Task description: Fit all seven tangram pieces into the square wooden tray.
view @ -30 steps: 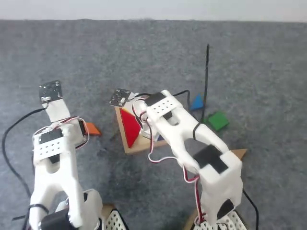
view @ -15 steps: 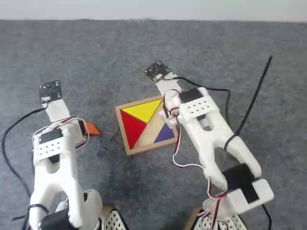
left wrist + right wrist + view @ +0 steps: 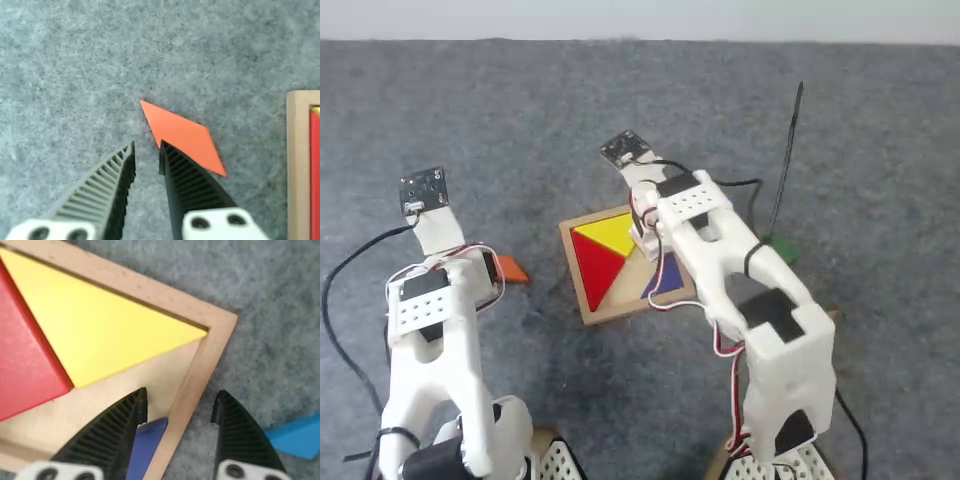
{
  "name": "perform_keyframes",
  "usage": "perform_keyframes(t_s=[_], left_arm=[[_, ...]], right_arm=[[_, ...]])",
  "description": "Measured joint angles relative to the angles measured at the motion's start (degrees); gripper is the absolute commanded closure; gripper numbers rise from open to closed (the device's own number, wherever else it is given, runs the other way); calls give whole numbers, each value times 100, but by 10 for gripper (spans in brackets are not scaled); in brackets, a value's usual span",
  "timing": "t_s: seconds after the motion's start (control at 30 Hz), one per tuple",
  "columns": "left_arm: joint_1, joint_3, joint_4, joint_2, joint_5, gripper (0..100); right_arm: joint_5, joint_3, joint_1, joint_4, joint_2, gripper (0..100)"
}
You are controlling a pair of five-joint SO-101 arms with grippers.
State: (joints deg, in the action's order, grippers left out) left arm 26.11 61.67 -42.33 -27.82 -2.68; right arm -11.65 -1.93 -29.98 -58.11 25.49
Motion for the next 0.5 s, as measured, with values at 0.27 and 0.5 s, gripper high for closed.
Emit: perform_keyframes(t_s=[0.27, 0.5], left_arm=[[0, 0, 0, 0, 0, 924], [0, 0, 0, 0, 0, 924]], right_arm=[[0, 176, 132, -185, 79, 972], [536, 220, 123, -712, 79, 991]])
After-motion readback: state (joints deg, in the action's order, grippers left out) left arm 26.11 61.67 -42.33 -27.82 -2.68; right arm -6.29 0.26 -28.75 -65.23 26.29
